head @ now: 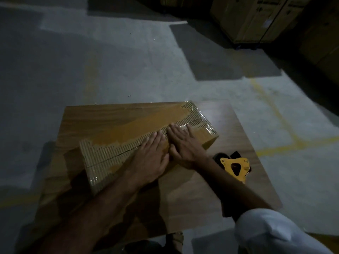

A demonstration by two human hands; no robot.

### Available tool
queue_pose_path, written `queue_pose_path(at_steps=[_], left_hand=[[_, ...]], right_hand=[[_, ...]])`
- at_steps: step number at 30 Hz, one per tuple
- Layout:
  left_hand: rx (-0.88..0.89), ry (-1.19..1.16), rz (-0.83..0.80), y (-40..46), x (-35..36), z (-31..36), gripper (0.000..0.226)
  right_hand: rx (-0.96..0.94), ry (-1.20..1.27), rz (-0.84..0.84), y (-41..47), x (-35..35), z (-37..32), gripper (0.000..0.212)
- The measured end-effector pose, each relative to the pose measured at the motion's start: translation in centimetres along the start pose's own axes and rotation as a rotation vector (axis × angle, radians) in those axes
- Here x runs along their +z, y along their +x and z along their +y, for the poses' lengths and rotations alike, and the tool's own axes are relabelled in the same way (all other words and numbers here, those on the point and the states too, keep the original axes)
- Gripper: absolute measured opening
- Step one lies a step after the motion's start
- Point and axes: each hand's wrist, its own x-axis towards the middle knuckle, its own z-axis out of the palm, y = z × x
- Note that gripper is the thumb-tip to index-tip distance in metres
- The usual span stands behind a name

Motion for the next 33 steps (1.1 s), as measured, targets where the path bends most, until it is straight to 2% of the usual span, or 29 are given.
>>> queue_pose_path(at_steps=[2, 5, 8, 11, 13, 15, 17, 19, 20, 22, 24, 26, 28, 30, 33], left_hand=[[-0.007, 0.037, 0.013, -0.7, 0.3, -1.0, 0.072], [-0.110, 0.079, 0.041, -3.9, 0.8, -3.8, 0.078], [-0.271, 0.085, 0.036, -6.2, 1.2, -4.8, 0.089], [-0.309, 0.034, 0.072, -5.4, 2.0, -3.4, 0.076], [-0.266, 0.041, 0.090, -5.6, 2.0, -3.5, 0.069], [-0.277, 0.041, 0.112, -7.9, 1.8, -5.1, 0.070], [-0.352, 0.021, 0.107, -10.9, 1.5, -7.2, 0.078], [-0.423, 0.086, 0.107, -12.6, 1.2, -7.7, 0.086], [-0.437, 0.127, 0.095, -12.5, 1.0, -7.4, 0.087], [-0.467, 0.166, 0.087, -10.6, -0.2, -7.0, 0.082], [-0.445, 0.105, 0.166, -8.0, -2.2, -8.0, 0.070], [-0.365, -0.004, 0.136, -6.0, -4.2, -10.7, 0.068], [-0.342, -0.110, -0.027, -5.3, -5.8, -13.2, 0.080], [-0.317, -0.163, -0.110, -5.4, -6.2, -14.4, 0.084], [-0.286, -0.102, -0.061, -6.0, -5.3, -14.4, 0.078]], right_hand=[[-0.045, -0.010, -0.004, -0.4, -0.2, 0.5, 0.079], [0.110, -0.114, -0.006, -0.2, -0.7, 2.2, 0.079], [0.197, -0.096, 0.013, 0.5, -0.5, -1.4, 0.084], [-0.073, 0.005, 0.033, 0.6, 1.6, -7.8, 0.074], [-0.206, 0.042, 0.016, 0.4, 2.0, -9.0, 0.069], [-0.200, 0.037, 0.024, 0.5, 1.7, -7.2, 0.067], [-0.082, 0.010, 0.041, 0.3, 1.4, -4.9, 0.065], [0.034, 0.036, 0.053, 0.1, 1.2, -5.6, 0.066], [0.036, 0.083, 0.055, 0.0, 1.4, -7.2, 0.068], [-0.082, 0.145, 0.042, -0.5, 2.1, -11.2, 0.072], [-0.151, 0.118, 0.087, -1.6, 2.8, -13.8, 0.070], [0.057, 0.200, 0.233, -2.9, 3.2, -14.1, 0.064], [0.350, 0.374, 0.356, -4.6, 3.6, -14.1, 0.067], [0.478, 0.495, 0.315, -5.6, 4.1, -15.2, 0.087], [0.490, 0.517, 0.222, -5.4, 4.6, -16.3, 0.107]])
